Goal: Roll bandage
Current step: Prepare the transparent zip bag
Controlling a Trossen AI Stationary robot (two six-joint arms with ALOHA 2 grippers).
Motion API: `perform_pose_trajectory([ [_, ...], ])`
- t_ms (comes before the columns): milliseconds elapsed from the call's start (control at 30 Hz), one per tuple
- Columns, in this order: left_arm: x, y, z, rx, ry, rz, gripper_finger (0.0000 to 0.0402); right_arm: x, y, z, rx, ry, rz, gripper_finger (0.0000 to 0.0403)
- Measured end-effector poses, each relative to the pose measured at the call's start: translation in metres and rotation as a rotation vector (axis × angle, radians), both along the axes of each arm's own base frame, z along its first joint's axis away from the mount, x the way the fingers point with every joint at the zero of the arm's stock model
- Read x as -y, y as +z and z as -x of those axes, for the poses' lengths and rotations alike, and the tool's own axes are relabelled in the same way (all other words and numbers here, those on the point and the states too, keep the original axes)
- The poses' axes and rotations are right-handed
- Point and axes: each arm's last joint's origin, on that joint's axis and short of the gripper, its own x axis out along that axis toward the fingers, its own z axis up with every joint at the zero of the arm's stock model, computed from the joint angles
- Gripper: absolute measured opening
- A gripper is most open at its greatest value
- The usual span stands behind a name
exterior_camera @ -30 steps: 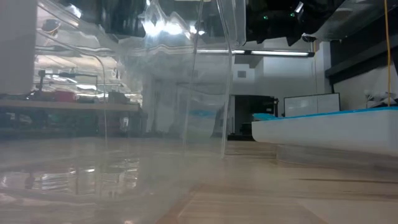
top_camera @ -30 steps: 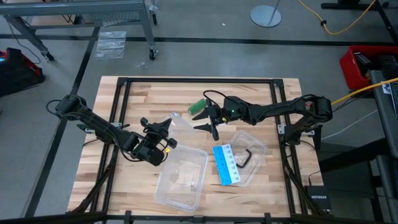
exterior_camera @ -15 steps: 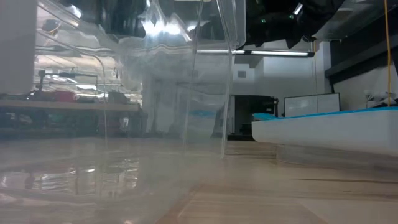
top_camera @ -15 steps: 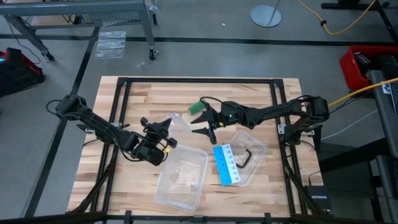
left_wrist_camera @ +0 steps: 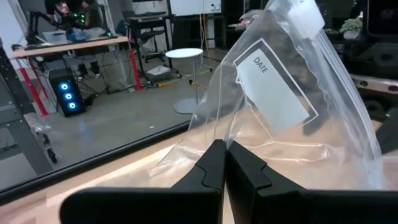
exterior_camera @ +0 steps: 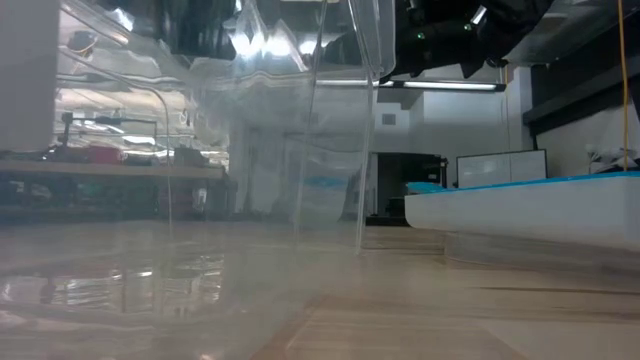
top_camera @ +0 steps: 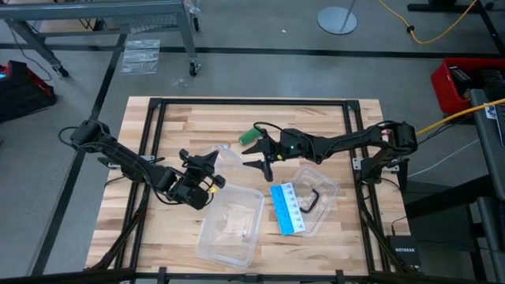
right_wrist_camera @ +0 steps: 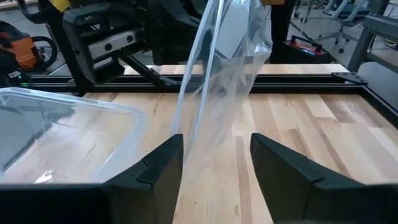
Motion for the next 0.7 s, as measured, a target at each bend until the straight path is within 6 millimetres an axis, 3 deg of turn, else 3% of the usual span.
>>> perform_pose_trajectory([
  [333, 0.0013, 0.0031, -0.0027, -0.005, -0.012, -0.009, 0.0, 0.0, -0.0002, 0.0001, -0.003, 0.001, -0.001, 0.0181],
  [500, 0.0022, 0.0054, -0.0044, -0.018, -0.019, -0.024, 0.0, -0.0005, -0.0006, 0.0002, -0.006, 0.017, -0.005, 0.0126],
  [700, 0.0022, 0.0053, -0.0044, -0.022, -0.019, -0.027, 0.0, -0.0012, -0.0006, 0.0004, -0.006, 0.035, -0.008, 0.0031],
])
